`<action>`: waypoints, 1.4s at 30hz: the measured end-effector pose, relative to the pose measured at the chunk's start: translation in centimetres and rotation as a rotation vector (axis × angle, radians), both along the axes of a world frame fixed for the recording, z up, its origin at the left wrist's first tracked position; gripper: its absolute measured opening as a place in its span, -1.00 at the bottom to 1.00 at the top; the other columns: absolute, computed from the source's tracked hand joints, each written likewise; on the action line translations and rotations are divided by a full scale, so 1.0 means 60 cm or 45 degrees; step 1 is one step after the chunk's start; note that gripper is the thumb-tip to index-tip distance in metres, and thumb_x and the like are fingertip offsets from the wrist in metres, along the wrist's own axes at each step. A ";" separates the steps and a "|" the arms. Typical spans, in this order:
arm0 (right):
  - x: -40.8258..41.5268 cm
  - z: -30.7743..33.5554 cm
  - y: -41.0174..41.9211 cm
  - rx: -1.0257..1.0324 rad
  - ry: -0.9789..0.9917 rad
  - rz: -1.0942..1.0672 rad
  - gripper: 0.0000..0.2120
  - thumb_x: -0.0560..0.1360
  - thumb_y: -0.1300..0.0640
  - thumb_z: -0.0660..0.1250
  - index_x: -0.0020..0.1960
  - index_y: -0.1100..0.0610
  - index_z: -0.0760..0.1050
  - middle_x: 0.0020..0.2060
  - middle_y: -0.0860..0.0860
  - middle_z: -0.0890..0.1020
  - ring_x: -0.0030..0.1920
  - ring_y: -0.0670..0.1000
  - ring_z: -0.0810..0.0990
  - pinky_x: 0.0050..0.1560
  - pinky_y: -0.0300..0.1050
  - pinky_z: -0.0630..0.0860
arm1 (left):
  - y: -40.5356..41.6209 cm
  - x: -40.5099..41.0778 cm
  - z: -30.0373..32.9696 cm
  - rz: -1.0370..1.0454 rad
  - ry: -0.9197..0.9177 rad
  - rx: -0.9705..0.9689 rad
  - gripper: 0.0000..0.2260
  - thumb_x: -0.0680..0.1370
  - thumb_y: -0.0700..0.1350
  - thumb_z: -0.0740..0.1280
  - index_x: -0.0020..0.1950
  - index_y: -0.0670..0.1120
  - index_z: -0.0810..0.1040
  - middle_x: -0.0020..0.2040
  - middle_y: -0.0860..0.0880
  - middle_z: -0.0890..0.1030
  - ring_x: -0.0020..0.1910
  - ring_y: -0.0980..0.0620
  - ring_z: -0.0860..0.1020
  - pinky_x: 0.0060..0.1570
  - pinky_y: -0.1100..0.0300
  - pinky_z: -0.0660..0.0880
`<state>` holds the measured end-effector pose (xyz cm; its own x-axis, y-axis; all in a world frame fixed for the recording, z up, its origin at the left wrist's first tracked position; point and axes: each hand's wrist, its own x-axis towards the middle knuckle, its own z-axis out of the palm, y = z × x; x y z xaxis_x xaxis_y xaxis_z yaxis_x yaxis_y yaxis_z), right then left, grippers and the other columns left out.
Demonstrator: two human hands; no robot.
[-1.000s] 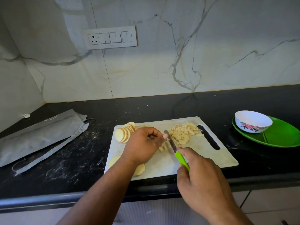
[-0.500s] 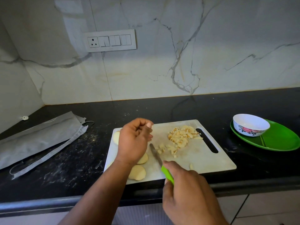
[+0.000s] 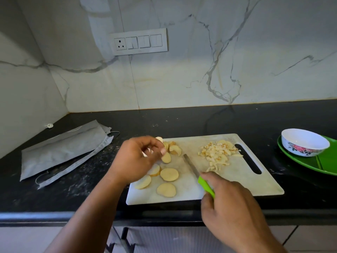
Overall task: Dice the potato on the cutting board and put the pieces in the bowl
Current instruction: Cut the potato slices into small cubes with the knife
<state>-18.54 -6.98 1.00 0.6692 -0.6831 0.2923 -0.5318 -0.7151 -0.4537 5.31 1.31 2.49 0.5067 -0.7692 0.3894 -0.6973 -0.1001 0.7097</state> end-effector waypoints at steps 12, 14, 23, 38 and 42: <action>-0.024 -0.001 -0.038 -0.011 0.035 -0.090 -0.62 0.51 -0.04 0.21 0.31 -0.20 0.36 -0.10 -0.16 0.62 -0.12 -0.07 0.58 -0.12 -0.20 0.54 | -0.040 -0.003 0.012 -0.310 -0.349 0.594 -0.61 0.45 0.06 0.61 0.26 0.18 0.68 0.12 0.19 0.68 0.05 0.22 0.59 0.11 0.31 0.53; -0.023 -0.006 -0.030 0.003 0.012 -0.021 -0.59 0.51 -0.05 0.20 0.35 -0.22 0.31 -0.09 -0.17 0.63 -0.11 -0.08 0.59 -0.09 -0.22 0.54 | -0.056 -0.015 0.010 -0.213 -0.345 0.414 -0.69 0.40 0.07 0.63 0.13 0.16 0.74 0.00 0.20 0.70 -0.03 0.23 0.62 0.06 0.22 0.58; -0.047 -0.008 -0.051 0.025 0.040 -0.117 -0.56 0.51 -0.04 0.21 0.38 -0.24 0.31 -0.08 -0.18 0.62 -0.07 -0.09 0.58 -0.10 -0.25 0.48 | -0.078 -0.044 -0.012 -0.400 -0.480 0.428 -0.66 0.54 0.10 0.51 0.30 0.08 0.69 0.18 0.17 0.69 0.11 0.25 0.61 0.13 0.27 0.58; -0.034 0.004 -0.039 0.044 0.012 -0.067 -0.54 0.53 -0.03 0.21 0.41 -0.23 0.30 -0.06 -0.22 0.60 -0.10 -0.11 0.56 -0.07 -0.26 0.53 | -0.101 -0.049 -0.024 -0.285 -0.333 0.440 -0.62 0.50 0.12 0.54 0.30 0.14 0.66 0.17 0.23 0.65 -0.13 0.35 0.54 -0.12 0.44 0.45; -0.033 0.001 -0.040 0.041 0.014 -0.072 -0.53 0.53 -0.04 0.21 0.42 -0.25 0.28 -0.10 -0.22 0.59 -0.14 -0.12 0.54 -0.12 -0.30 0.48 | -0.103 -0.050 -0.031 -0.313 -0.352 0.423 -0.67 0.54 0.11 0.50 0.30 0.12 0.68 0.13 0.22 0.69 -0.14 0.46 0.50 -0.19 0.51 0.35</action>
<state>-20.55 -9.36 1.07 0.6325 -0.7286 0.2629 -0.5757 -0.6692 -0.4698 2.29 -4.87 0.60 0.2072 -0.9582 0.1971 -0.8863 -0.0985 0.4524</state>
